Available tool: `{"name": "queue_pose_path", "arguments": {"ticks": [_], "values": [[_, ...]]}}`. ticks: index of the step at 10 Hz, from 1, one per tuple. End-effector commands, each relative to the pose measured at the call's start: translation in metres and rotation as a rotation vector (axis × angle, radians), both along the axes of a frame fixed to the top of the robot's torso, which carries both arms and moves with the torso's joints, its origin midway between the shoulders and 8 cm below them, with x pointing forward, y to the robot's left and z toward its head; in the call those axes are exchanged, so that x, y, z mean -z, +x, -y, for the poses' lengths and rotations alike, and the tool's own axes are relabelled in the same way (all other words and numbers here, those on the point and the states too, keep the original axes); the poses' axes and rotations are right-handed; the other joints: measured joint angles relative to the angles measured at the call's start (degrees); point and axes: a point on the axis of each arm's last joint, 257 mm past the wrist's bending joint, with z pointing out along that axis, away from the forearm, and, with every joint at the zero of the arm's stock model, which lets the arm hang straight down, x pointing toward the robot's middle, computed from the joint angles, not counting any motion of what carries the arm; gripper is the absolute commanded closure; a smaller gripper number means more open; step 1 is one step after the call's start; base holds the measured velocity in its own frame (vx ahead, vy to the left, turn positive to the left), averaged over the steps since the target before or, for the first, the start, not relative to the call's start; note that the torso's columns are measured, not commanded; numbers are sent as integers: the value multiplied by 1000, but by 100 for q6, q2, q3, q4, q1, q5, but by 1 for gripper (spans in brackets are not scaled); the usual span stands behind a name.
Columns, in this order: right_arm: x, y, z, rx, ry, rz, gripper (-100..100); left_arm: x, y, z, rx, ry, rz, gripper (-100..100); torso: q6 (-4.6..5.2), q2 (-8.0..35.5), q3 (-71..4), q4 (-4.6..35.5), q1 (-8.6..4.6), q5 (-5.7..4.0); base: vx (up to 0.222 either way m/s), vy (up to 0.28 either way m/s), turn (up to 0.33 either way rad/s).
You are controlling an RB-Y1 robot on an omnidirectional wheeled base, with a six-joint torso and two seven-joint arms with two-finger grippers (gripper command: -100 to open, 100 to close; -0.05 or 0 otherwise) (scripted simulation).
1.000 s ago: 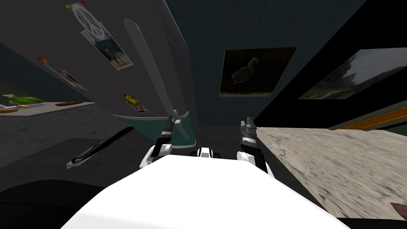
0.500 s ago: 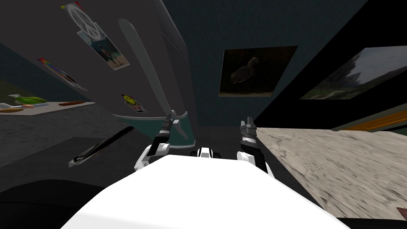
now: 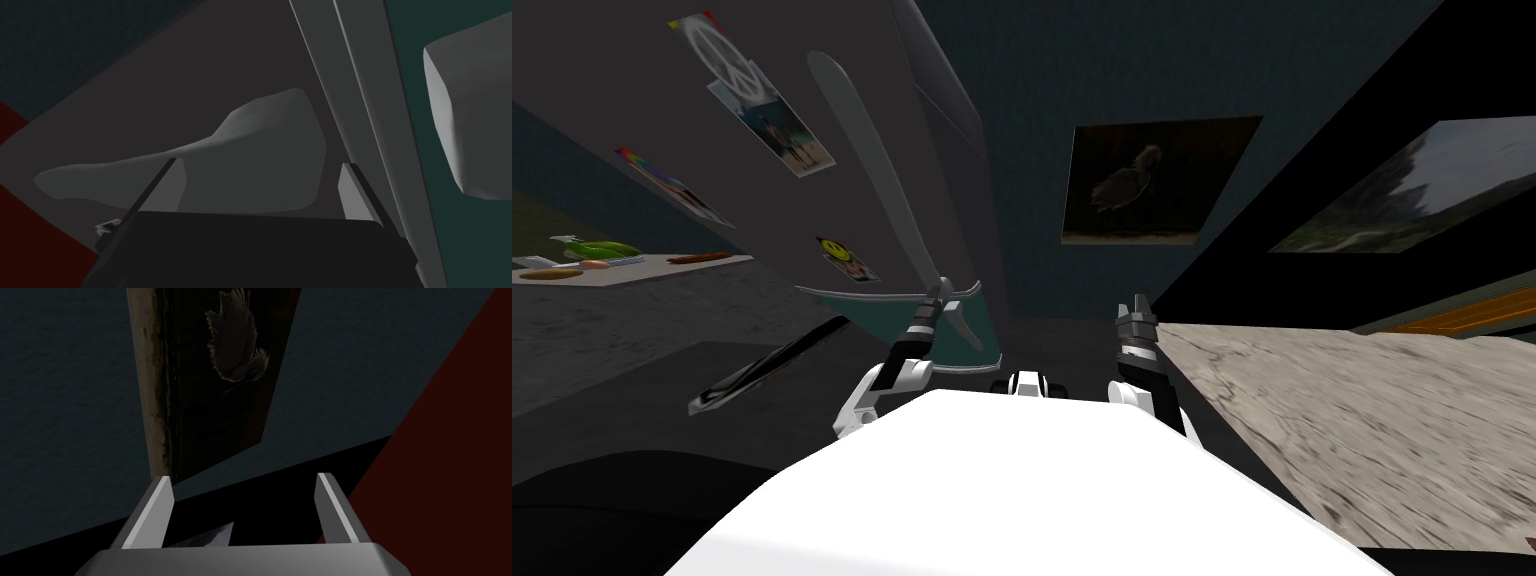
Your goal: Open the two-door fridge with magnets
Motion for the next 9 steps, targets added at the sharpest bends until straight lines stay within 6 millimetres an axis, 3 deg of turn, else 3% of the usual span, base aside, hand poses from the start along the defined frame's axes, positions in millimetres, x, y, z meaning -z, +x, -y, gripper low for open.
{"name": "queue_pose_path", "arguments": {"ticks": [1,9], "values": [[0,0,0,0,0,0,0,1,1,-7,-18,8,-43,-100,6,-3,-2,-2,2,0,6,-33,18],[0,0,0,0,0,0,0,4,-2,-25,-68,31,-154,-100,22,-28,-18,-14,-10,0,10,-38,19]]}}
